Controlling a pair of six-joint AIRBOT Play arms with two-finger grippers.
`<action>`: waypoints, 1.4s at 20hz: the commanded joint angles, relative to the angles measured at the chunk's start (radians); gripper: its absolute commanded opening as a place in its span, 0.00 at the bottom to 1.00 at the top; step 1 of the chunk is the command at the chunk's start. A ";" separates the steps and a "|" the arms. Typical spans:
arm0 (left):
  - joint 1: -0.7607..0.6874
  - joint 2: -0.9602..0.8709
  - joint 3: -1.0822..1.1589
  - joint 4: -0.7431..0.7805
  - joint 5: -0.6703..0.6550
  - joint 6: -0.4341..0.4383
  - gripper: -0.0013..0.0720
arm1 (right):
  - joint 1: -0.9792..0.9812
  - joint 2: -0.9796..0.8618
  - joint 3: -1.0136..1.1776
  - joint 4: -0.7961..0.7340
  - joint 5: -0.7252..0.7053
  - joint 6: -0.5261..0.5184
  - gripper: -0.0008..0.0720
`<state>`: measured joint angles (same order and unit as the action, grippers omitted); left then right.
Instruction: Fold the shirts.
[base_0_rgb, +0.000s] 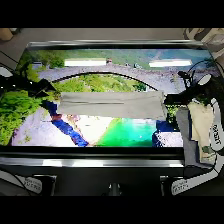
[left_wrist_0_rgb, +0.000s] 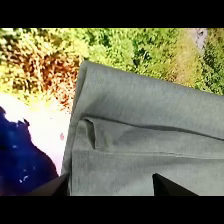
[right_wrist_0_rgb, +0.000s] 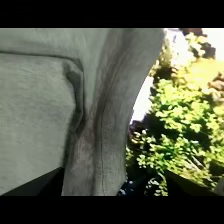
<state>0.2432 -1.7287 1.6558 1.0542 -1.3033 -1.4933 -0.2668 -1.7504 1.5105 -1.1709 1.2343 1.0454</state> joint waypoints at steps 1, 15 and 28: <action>-0.008 0.084 0.015 0.003 0.002 0.019 0.85 | -0.040 -0.048 0.002 0.127 0.053 -0.023 1.00; -0.230 0.135 0.012 -0.035 0.008 0.072 0.23 | 0.051 -0.069 0.003 0.393 0.014 -0.046 0.05; -0.775 -0.285 0.011 -0.623 0.510 0.072 0.06 | 0.051 0.375 0.005 0.453 0.211 0.010 0.05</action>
<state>-0.4572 -1.9465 1.6657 0.5911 -0.8909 -1.4242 -0.2153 -1.4647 1.5150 -0.7238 1.3773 1.0397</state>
